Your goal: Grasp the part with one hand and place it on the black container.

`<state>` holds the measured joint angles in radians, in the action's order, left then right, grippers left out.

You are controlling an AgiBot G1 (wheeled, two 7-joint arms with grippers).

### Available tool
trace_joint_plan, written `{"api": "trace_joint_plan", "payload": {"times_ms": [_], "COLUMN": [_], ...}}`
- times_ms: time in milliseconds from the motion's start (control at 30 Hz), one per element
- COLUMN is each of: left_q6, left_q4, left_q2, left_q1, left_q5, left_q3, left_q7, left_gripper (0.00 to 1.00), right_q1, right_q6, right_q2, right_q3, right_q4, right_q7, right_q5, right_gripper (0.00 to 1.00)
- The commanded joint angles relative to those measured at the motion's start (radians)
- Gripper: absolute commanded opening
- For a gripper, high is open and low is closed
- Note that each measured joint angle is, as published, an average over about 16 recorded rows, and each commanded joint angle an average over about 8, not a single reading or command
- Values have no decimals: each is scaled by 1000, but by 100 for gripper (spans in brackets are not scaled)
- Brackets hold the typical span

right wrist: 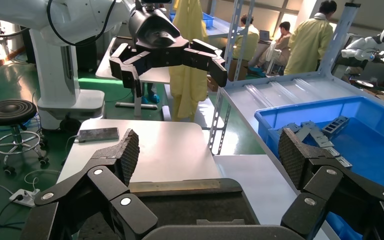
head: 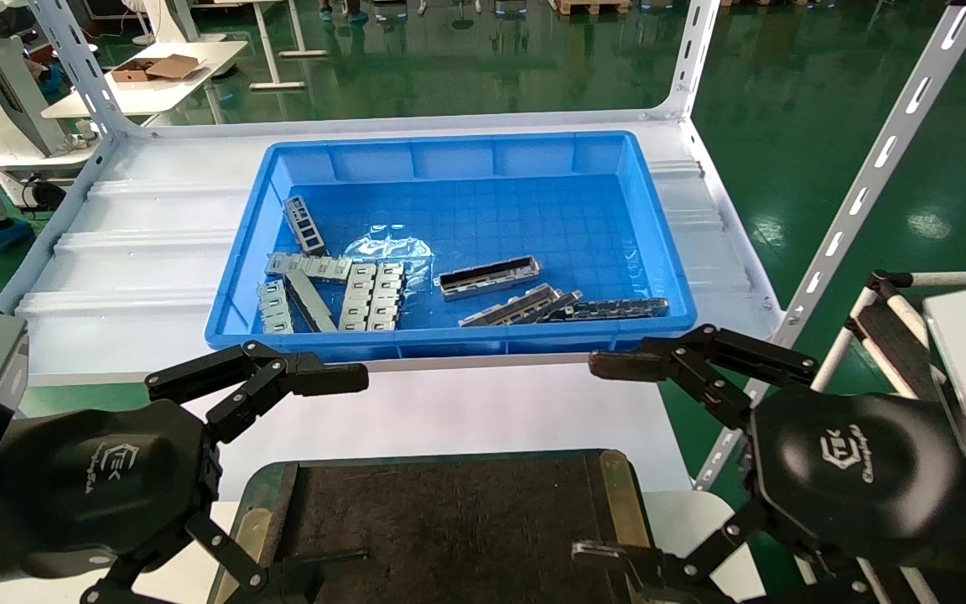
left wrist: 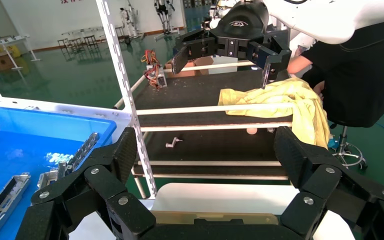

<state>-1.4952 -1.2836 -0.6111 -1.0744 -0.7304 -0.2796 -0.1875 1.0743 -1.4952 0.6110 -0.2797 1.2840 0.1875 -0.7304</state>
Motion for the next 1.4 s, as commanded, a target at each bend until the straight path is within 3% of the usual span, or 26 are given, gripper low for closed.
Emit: {"api": "trace_joint_plan", "payload": {"times_ms": [33,900,1167,1400], "left_q6": [0,12,58,95], "left_q4": [0,16,83,244], "left_q2": [0,-18,-98,-214], "left_q1": [0,-25,-110,-236], "left_q5": [0,-19,-104,-221], "left_q3": [0,-9,-50,-106], "left_q7": [0,0,8,54], "left_gripper": [100,100,100,100], "right_q1": [0,1,1,1], "right_q6": [0,0,0,0], "right_q2": [0,0,0,0], "right_q3": [0,-1,-1,-2], "right_q4": [0,-1,-1,-1], "right_q7": [0,-1,-1,-1], "right_q5": [0,0,1,1], "right_gripper": [100,100,100,100]}}
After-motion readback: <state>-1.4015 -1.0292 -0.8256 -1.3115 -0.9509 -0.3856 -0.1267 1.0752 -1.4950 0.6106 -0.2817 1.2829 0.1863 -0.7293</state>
